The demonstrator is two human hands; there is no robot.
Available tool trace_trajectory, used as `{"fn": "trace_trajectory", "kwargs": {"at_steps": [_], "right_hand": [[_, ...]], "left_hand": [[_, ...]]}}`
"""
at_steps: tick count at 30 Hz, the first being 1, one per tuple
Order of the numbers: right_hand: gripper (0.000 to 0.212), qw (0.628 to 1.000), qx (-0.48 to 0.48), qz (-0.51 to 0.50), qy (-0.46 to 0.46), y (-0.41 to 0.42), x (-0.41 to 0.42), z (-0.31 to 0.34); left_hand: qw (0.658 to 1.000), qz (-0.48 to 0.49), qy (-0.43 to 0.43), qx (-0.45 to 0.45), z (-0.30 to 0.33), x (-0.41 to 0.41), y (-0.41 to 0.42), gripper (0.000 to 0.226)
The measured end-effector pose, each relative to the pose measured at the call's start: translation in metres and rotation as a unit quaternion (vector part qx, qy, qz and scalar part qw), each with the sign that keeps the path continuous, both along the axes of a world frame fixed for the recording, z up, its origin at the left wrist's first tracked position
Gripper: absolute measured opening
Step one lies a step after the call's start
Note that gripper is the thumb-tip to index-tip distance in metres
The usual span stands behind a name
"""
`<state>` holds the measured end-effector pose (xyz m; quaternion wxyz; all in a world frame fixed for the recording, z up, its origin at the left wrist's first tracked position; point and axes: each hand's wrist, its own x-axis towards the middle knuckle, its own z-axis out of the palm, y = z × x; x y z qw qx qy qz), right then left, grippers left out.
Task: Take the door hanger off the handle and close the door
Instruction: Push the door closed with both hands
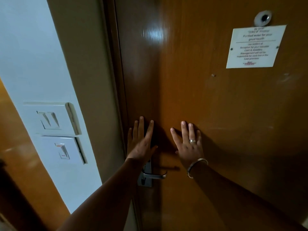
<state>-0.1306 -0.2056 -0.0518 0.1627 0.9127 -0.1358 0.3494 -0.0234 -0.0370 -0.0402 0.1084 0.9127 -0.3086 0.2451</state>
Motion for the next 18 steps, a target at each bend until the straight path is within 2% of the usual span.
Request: {"fn": "trace_trajectory", "kwargs": {"at_steps": [4, 13, 18], "right_hand": [[0.086, 1.0, -0.018, -0.021, -0.004, 0.001, 0.005, -0.003], [0.11, 1.0, -0.002, -0.022, 0.019, 0.001, 0.007, -0.002], [0.101, 0.999, -0.003, -0.038, 0.014, 0.004, 0.01, 0.001]], "left_hand": [[0.999, -0.017, -0.025, -0.022, -0.006, 0.012, -0.001, 0.119], [0.998, -0.035, -0.041, -0.022, -0.009, 0.016, 0.002, 0.114], [0.998, -0.039, -0.037, -0.024, -0.007, 0.017, 0.0, 0.116]]}}
